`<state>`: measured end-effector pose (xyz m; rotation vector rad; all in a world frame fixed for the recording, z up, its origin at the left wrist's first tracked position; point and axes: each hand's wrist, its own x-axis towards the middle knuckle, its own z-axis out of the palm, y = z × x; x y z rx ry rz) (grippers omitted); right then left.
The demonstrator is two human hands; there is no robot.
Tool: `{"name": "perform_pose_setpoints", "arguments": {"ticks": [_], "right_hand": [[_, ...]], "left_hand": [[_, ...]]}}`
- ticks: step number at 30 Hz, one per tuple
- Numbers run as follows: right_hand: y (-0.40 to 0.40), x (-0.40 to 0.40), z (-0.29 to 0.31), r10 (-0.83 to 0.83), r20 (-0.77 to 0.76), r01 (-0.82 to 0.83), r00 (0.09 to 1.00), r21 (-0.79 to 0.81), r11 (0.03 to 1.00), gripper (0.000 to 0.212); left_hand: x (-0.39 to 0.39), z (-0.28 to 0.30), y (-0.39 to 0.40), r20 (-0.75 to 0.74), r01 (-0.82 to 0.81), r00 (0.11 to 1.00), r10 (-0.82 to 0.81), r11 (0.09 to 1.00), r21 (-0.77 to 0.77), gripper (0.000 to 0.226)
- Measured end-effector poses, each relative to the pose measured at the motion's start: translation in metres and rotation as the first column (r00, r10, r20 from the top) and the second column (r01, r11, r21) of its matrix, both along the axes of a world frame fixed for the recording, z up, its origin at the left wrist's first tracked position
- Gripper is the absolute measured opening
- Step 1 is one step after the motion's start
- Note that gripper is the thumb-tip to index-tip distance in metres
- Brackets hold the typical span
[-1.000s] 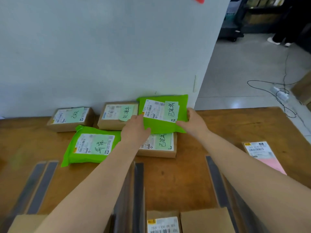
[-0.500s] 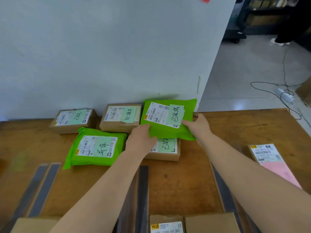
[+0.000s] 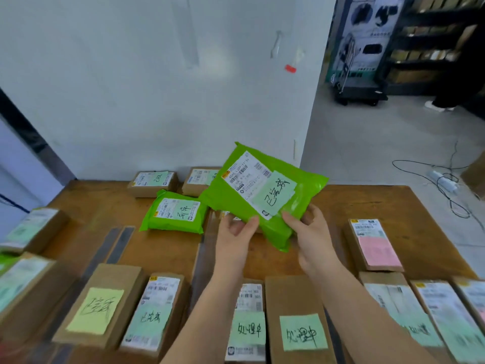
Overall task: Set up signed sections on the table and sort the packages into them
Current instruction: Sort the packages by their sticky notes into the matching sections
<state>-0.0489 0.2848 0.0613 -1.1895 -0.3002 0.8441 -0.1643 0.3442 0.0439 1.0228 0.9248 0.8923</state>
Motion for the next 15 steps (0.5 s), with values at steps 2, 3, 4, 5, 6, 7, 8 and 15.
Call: {"name": "perform_pose_setpoints", "arguments": {"ticks": [2,3,4,5,6,7,8,15], "right_hand": [[-0.026,-0.025,0.005,0.061,0.012,-0.061,0.998,0.025,0.998,0.048],[-0.038,-0.037,0.006,0.089,0.026,-0.09,0.996,0.038,0.995,0.045],[-0.048,-0.048,0.007,0.118,0.035,-0.119,0.992,0.055,0.991,0.042],[-0.057,-0.059,0.008,0.148,0.041,-0.151,0.988,0.075,0.986,0.041],[-0.065,-0.07,0.008,0.178,0.05,-0.182,0.983,0.09,0.979,0.041],[-0.072,-0.079,0.008,0.206,0.064,-0.212,0.976,0.098,0.972,0.042],[-0.078,-0.088,0.009,0.236,0.076,-0.243,0.969,0.102,0.965,0.043],[-0.108,-0.112,0.03,0.375,0.03,-0.374,0.926,0.182,0.909,0.04]], "left_hand": [[-0.011,0.01,-0.027,0.153,-0.06,0.986,0.064,0.998,-0.03,0.046],[-0.018,0.014,-0.039,0.179,-0.099,0.978,0.104,0.994,-0.038,0.052],[-0.026,0.016,-0.05,0.192,-0.139,0.971,0.144,0.989,-0.04,0.055],[-0.035,0.017,-0.06,0.201,-0.179,0.962,0.183,0.983,-0.039,0.057],[-0.044,0.018,-0.07,0.211,-0.215,0.953,0.218,0.976,-0.037,0.058],[-0.054,0.019,-0.079,0.226,-0.247,0.942,0.25,0.968,-0.041,0.058],[-0.065,0.021,-0.087,0.246,-0.273,0.929,0.277,0.961,-0.051,0.059],[-0.147,0.038,-0.121,0.225,-0.397,0.895,0.384,0.918,0.012,0.057]]}}
